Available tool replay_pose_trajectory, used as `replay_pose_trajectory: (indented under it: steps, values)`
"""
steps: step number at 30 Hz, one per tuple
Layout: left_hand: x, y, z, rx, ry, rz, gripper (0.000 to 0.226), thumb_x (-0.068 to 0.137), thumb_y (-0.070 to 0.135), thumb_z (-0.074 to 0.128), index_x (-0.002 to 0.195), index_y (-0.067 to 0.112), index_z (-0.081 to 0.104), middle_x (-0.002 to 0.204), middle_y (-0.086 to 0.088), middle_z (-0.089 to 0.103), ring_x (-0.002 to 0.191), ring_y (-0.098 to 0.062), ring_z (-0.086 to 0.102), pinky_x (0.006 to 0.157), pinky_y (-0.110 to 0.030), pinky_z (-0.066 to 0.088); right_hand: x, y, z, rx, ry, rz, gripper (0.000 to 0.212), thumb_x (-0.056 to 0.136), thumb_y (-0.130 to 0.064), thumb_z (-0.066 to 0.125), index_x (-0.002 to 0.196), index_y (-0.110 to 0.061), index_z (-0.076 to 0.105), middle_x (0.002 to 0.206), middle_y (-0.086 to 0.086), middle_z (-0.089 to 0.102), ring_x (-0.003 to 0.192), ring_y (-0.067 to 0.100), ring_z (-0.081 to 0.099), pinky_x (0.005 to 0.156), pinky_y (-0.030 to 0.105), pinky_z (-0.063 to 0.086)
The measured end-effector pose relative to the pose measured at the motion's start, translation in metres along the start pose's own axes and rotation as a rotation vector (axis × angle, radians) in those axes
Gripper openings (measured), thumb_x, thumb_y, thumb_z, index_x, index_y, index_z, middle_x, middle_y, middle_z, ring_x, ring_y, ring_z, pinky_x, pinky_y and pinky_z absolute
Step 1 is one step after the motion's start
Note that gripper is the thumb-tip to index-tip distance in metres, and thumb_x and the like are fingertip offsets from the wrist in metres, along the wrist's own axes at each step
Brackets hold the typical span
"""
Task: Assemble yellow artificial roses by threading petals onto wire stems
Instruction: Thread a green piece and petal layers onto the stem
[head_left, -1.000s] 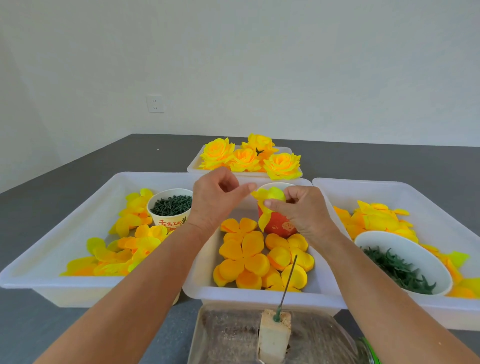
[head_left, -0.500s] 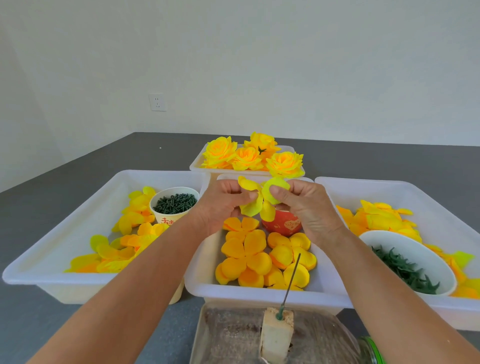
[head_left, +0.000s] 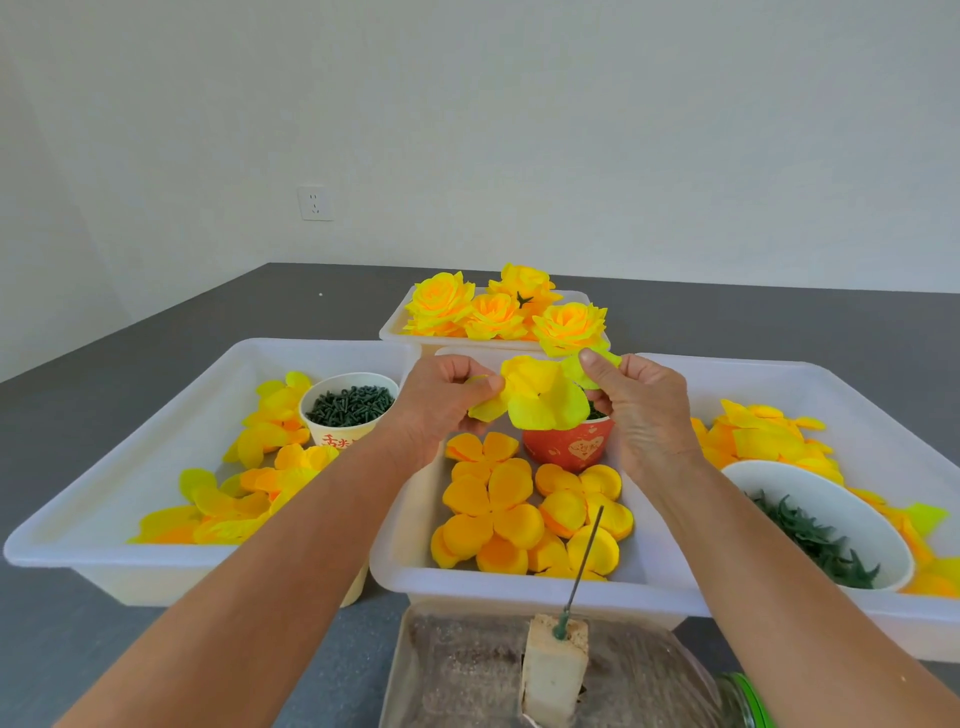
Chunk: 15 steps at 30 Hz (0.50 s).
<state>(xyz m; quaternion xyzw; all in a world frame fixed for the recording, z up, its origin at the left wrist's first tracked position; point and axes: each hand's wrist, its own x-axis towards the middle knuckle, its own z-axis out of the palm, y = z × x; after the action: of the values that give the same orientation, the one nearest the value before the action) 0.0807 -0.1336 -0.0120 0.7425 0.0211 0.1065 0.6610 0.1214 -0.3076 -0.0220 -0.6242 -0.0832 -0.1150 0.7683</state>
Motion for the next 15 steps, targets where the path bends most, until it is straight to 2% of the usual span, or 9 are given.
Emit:
replay_pose_trajectory:
  steps: [3, 7, 10, 12, 13, 15]
  values:
    - [-0.0004, 0.0003, -0.0001, 0.002, -0.008, 0.003, 0.011, 0.088, 0.007, 0.061, 0.077, 0.008, 0.061, 0.069, -0.004, 0.061, 0.049, 0.0, 0.057, 0.048, -0.018, 0.051, -0.0004, -0.0007, -0.0004, 0.031, 0.025, -0.013, 0.031, 0.082, -0.015, 0.069, 0.057, -0.008, 0.052, 0.053, 0.001, 0.055, 0.044, 0.0, 0.05, 0.046, 0.013, 0.043]
    - [-0.0005, 0.0012, 0.0005, 0.008, -0.025, -0.005, 0.012, 0.088, 0.007, 0.06, 0.077, 0.01, 0.061, 0.07, -0.002, 0.061, 0.054, -0.003, 0.058, 0.05, -0.018, 0.051, 0.0003, -0.0027, -0.0006, 0.087, 0.038, 0.017, 0.021, 0.084, -0.016, 0.068, 0.064, -0.014, 0.063, 0.054, -0.006, 0.065, 0.048, 0.003, 0.057, 0.046, 0.016, 0.045]
    - [-0.0019, 0.0023, 0.0016, 0.011, -0.05, -0.002, 0.014, 0.089, 0.006, 0.058, 0.076, 0.011, 0.059, 0.07, -0.003, 0.06, 0.056, -0.005, 0.057, 0.051, -0.018, 0.05, 0.0006, -0.0014, 0.0002, 0.1, -0.004, 0.08, 0.016, 0.086, -0.02, 0.066, 0.071, -0.013, 0.066, 0.075, 0.007, 0.069, 0.068, 0.018, 0.063, 0.067, 0.032, 0.053]
    - [-0.003, 0.0029, 0.0028, 0.03, -0.071, 0.004, 0.015, 0.09, 0.005, 0.056, 0.076, 0.012, 0.059, 0.07, -0.003, 0.059, 0.059, -0.008, 0.056, 0.05, -0.018, 0.05, 0.0004, -0.0019, 0.0002, 0.122, 0.007, 0.12, 0.018, 0.087, -0.019, 0.065, 0.073, -0.009, 0.063, 0.083, 0.018, 0.065, 0.078, 0.028, 0.06, 0.078, 0.043, 0.05]
    - [-0.0035, 0.003, 0.0035, 0.045, -0.078, 0.008, 0.016, 0.091, 0.005, 0.055, 0.077, 0.012, 0.058, 0.07, -0.003, 0.059, 0.059, -0.009, 0.055, 0.05, -0.018, 0.05, 0.0007, -0.0029, -0.0005, 0.124, 0.03, 0.127, 0.019, 0.087, -0.018, 0.065, 0.073, -0.007, 0.06, 0.083, 0.02, 0.061, 0.078, 0.029, 0.058, 0.078, 0.045, 0.049]
    - [-0.0032, 0.0036, 0.0037, 0.04, -0.049, 0.002, 0.017, 0.091, 0.003, 0.054, 0.076, 0.011, 0.057, 0.07, -0.005, 0.057, 0.06, -0.012, 0.054, 0.048, -0.019, 0.049, 0.0028, -0.0049, -0.0033, 0.139, 0.112, 0.126, 0.019, 0.089, -0.017, 0.063, 0.075, -0.006, 0.056, 0.078, 0.016, 0.057, 0.067, 0.021, 0.06, 0.069, 0.036, 0.052]
